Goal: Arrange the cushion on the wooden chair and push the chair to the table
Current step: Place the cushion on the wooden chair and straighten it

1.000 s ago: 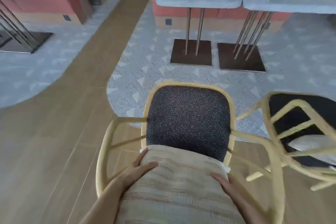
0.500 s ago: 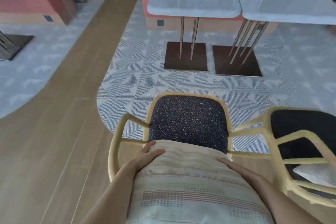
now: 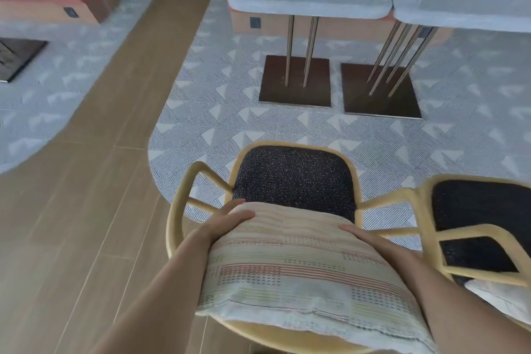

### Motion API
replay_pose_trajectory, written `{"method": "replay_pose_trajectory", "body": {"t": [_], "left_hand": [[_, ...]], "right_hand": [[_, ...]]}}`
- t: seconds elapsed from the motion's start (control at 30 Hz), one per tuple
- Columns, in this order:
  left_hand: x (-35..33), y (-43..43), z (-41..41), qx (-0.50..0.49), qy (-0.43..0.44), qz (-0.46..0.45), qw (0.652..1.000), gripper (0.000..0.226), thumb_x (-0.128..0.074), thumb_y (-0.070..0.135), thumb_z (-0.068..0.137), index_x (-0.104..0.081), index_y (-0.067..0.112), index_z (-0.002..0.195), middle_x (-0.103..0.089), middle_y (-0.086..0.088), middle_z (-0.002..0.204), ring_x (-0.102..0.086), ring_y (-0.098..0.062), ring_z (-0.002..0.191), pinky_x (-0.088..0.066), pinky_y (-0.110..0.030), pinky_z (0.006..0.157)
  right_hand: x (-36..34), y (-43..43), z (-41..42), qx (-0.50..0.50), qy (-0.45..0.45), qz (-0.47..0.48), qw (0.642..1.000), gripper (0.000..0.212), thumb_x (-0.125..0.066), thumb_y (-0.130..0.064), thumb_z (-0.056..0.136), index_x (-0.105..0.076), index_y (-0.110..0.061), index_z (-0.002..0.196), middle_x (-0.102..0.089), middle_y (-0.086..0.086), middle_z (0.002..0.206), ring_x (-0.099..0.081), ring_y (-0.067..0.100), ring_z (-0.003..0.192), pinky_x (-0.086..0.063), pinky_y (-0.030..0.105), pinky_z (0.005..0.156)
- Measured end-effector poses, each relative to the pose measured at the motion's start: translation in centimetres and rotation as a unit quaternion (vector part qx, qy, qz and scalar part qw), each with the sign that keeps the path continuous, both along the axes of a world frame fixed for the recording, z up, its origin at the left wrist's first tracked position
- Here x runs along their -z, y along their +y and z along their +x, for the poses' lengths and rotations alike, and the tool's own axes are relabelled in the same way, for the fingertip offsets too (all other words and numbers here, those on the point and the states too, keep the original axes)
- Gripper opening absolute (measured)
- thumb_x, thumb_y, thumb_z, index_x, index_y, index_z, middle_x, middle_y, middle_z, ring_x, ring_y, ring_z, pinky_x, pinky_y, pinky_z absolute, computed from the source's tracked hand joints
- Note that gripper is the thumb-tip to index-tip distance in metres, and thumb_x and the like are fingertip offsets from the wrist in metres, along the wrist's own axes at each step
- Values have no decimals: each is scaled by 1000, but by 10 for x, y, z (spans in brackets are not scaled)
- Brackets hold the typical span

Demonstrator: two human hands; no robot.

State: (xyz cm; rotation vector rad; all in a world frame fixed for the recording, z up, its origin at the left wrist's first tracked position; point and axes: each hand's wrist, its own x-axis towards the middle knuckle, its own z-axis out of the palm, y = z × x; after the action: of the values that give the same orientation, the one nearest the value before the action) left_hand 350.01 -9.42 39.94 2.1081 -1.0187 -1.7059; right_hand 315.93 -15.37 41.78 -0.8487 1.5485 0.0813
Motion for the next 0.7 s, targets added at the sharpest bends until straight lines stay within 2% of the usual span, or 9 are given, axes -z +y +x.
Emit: {"method": "replay_pose_trajectory", "body": {"t": [0.07,0.13,0.23,0.3,0.37,0.43,0.5,0.57,0.7], "left_hand": [[0,1,-2,-11,-8,-5,1000,81,-73,71,75,-49,52,149,-43,-5,163,-47,-29,144,-39,-41,117],[-8,0,-7,-37,-31,-46,998,59,-75,59,90,-53,51,145,-39,-12,163,-47,-34,145,-37,-48,122],[-47,-1,-24,-165,12,-204,965,60,-73,72,77,-65,47,131,-54,-7,148,-62,-29,131,-48,-54,114],[-88,2,-31,-269,87,-301,911,62,-64,78,73,-68,50,128,-66,8,136,-67,-15,125,-52,-45,110],[-135,12,-31,-302,133,-377,866,56,-58,76,81,-68,51,130,-68,9,137,-68,-15,127,-50,-43,111],[-190,30,-20,-306,150,-450,826,51,-57,75,87,-69,50,130,-69,8,135,-66,-21,131,-48,-46,114],[-252,60,4,-296,146,-533,779,65,-64,82,83,-66,43,135,-67,5,136,-63,-29,135,-49,-46,115],[-318,95,34,-283,118,-601,738,78,-65,86,81,-61,37,141,-63,-1,142,-59,-34,138,-49,-47,116],[-450,190,109,-288,-1,-702,651,67,-61,81,88,-62,39,140,-62,4,143,-56,-30,140,-44,-52,117]], "right_hand": [[4,2,-7,17,-15,1,1000,52,-50,-32,109,-47,0,150,-59,20,143,-57,33,133,-45,40,107],[1,6,-10,14,-23,-12,1000,51,-57,-39,104,-58,-5,143,-71,13,123,-67,27,112,-52,40,99],[-18,6,-6,-31,17,-151,988,67,-61,-61,95,-54,-20,148,-61,2,145,-62,26,129,-43,45,116],[-57,3,15,31,-96,-244,964,84,-67,-80,77,-50,-36,147,-61,-4,147,-66,15,126,-45,40,114],[-102,-1,43,55,-212,-332,917,77,-72,-86,66,-61,-47,131,-68,-9,137,-70,11,119,-48,38,111],[-162,-2,77,33,-309,-391,866,59,-69,-79,78,-67,-46,127,-68,-9,138,-68,15,125,-44,42,113],[-231,6,120,-13,-384,-434,815,51,-64,-71,89,-66,-44,133,-65,-4,144,-62,19,134,-39,45,116],[-296,18,161,-49,-448,-461,765,57,-61,-69,93,-61,-38,140,-60,-1,150,-55,21,142,-36,45,120],[-422,60,262,-190,-527,-518,647,80,-54,-72,94,-47,-16,151,-54,0,156,-48,23,147,-36,40,123]]}}
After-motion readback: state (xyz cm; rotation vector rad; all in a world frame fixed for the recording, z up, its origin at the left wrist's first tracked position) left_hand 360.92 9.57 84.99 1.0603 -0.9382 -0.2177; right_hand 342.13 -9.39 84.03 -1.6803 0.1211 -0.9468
